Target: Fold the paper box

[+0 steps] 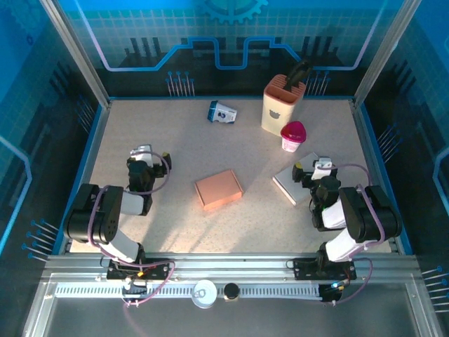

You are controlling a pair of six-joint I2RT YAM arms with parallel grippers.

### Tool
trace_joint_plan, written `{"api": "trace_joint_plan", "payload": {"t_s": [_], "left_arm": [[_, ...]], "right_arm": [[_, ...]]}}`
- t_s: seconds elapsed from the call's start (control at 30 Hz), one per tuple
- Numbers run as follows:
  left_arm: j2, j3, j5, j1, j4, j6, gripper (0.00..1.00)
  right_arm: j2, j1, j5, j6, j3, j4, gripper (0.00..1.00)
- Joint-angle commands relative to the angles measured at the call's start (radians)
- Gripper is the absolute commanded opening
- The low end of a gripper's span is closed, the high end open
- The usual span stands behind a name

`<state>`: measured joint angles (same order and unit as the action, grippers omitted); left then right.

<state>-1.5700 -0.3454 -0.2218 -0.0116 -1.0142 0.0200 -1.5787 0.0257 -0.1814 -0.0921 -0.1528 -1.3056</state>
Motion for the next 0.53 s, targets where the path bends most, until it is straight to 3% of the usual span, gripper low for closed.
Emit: {"api": "trace_joint_plan", "payload": {"t_s": [0.0, 0.4, 0.5], "left_arm": [[0.013, -0.013, 0.054, 0.008, 0.042, 0.017, 0.99], [0.015, -0.014, 0.052, 0.009, 0.045, 0.018, 0.99], [0.016, 0.013, 0.049, 0.008, -0.005, 0.017, 0.99]], "right_arm": [[0.023, 0.004, -0.018, 0.009, -0.037, 0.010, 1.00], [0.043, 0.068, -0.104, 0.060, -0.153, 0.243, 1.00], [0.039, 0.070, -0.107, 0.058, -0.097, 0.142, 1.00]]}}
